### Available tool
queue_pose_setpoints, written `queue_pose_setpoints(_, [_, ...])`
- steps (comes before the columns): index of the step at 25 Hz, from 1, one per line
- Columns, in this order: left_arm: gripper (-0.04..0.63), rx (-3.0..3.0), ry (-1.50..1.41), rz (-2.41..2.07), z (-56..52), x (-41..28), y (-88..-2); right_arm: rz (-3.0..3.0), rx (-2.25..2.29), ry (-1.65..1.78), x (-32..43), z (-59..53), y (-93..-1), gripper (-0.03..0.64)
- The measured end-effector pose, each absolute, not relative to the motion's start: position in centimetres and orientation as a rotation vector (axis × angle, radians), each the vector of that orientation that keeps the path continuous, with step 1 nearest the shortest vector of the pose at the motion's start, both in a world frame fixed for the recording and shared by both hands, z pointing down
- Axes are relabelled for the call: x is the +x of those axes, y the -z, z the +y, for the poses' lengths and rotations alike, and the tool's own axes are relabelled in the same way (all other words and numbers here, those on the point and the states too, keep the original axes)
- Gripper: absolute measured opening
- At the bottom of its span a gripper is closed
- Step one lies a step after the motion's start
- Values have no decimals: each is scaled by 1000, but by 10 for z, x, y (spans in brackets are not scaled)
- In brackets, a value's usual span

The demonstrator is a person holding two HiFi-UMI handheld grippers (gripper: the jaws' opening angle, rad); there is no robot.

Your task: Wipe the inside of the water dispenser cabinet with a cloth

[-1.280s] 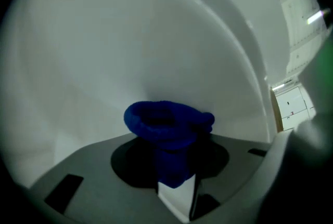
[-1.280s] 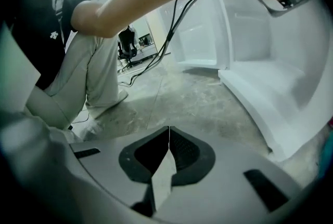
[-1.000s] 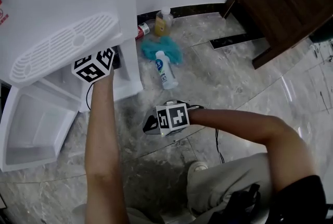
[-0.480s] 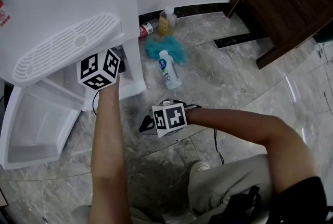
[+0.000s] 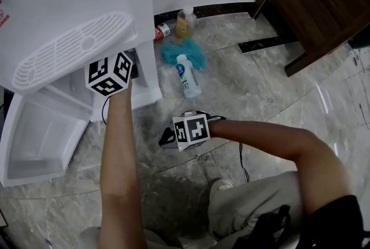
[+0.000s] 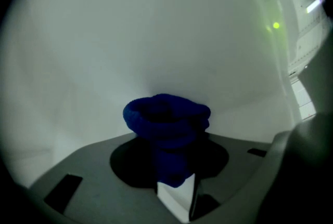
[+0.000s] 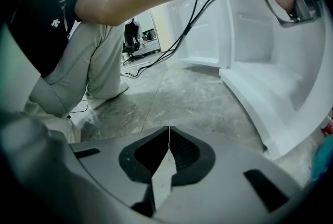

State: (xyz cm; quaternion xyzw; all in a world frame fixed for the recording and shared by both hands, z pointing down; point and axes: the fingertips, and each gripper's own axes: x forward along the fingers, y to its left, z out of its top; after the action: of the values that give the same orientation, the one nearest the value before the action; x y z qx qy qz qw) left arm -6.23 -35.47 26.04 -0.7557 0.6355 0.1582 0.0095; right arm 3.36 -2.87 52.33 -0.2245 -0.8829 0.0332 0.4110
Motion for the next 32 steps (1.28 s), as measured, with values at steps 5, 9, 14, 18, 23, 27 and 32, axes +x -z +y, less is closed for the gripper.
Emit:
queue_pose_setpoints(5, [138, -2360, -486, 1986, -349, -60, -266, -2238, -600, -74, 18, -24, -517, -2])
queue_pose_setpoints(9, [138, -2347, -442, 1983, -364, -67, -257, -2235, -611, -61, 21, -22, -517, -2])
queue_pose_setpoints(14, [138, -2358, -412, 1971, -369, -66, -255, -2219, -558, -73, 35, -35, -527, -2])
queue_pose_setpoints(18, [138, -2416, -319, 1904, -354, -57, -264, -2330, -373, -198, 27, -72, -515, -2])
queue_pose_setpoints(23, [140, -2509, 29, 1674, -319, -48, -285, -2491, -120, -368, -2, -125, -485, -2])
queue_pose_setpoints(27, [140, -2564, 266, 1532, -284, -48, -306, -2545, -47, -302, -24, -148, -468, 0])
queue_pose_setpoints(32, [140, -2605, 664, 1325, -228, -56, -342, -2560, -5, -347, -40, -159, -456, 0])
